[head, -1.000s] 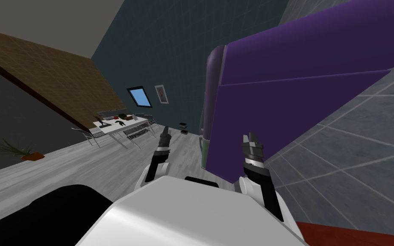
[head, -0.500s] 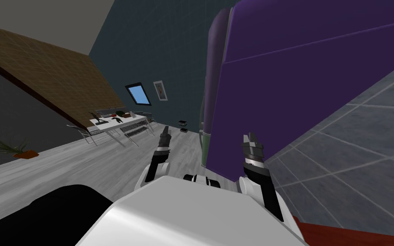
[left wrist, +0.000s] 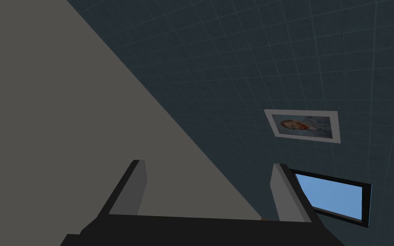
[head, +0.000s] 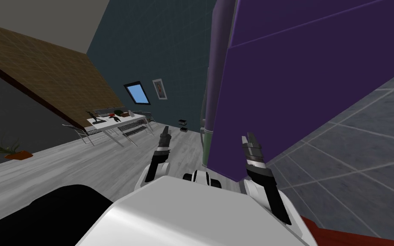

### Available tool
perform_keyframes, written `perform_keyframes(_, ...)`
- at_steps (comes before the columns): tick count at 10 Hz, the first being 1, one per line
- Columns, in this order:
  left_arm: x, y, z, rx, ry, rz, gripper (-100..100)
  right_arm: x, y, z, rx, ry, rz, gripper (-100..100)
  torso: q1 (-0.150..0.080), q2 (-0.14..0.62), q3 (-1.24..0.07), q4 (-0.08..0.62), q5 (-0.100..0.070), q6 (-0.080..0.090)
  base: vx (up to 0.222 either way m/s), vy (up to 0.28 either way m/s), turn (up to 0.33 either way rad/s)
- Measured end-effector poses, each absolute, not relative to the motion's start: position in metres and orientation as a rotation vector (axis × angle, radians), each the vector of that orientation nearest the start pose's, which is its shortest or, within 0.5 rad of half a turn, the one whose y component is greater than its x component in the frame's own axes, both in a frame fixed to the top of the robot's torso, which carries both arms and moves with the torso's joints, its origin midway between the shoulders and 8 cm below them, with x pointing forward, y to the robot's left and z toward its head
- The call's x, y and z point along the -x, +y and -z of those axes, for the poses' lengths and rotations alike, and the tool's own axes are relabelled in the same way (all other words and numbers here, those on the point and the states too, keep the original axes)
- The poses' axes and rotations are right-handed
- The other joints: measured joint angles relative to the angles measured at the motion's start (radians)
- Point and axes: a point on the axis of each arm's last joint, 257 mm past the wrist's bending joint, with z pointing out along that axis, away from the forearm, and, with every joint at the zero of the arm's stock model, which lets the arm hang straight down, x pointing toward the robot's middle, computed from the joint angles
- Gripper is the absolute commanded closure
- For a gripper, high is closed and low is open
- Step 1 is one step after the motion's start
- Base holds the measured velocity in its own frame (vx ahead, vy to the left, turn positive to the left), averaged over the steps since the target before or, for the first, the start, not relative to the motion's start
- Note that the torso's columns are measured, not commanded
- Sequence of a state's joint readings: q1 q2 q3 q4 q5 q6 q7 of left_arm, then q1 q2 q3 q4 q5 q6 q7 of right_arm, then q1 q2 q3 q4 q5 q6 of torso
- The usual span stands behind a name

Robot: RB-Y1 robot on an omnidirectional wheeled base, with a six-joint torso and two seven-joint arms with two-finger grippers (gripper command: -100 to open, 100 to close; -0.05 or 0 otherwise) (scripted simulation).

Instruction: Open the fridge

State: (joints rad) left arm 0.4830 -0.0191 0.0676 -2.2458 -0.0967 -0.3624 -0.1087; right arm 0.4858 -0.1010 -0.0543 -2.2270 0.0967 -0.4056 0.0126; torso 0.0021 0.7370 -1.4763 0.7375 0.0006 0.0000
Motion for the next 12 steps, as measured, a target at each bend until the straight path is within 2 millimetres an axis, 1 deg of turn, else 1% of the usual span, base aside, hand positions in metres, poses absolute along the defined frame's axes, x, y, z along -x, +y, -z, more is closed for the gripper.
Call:
perform_keyframes(4, -0.370, 0.302, 0.013, 0.687, 0.779, 1.037, 0, -0.373, -0.288, 0.029, -0.479, 0.983, -0.961, -100, -0.002, 0.000, 0.000, 0.000, -0.001, 0.000, 0.060, 0.133, -0.030)
perform_keyframes(7, -0.370, 0.302, 0.013, 0.687, 0.779, 1.037, 0, -0.377, -0.298, 0.043, -0.361, 1.086, -0.791, -100, 0.000, 0.002, 0.001, 0.001, 0.000, 0.000, 0.057, 0.179, -0.037)
perform_keyframes(10, -0.370, 0.302, 0.013, 0.687, 0.779, 1.037, 0, -0.379, -0.308, 0.058, -0.234, 1.179, -0.610, -100, -0.004, 0.000, 0.000, 0.000, -0.001, 0.000, 0.060, 0.146, -0.034)
perform_keyframes(12, -0.370, 0.302, 0.013, 0.687, 0.779, 1.037, 0, -0.381, -0.317, 0.067, -0.146, 1.232, -0.492, -100, -0.001, -0.001, -0.001, 0.000, 0.000, 0.000, 0.082, 0.170, -0.034)
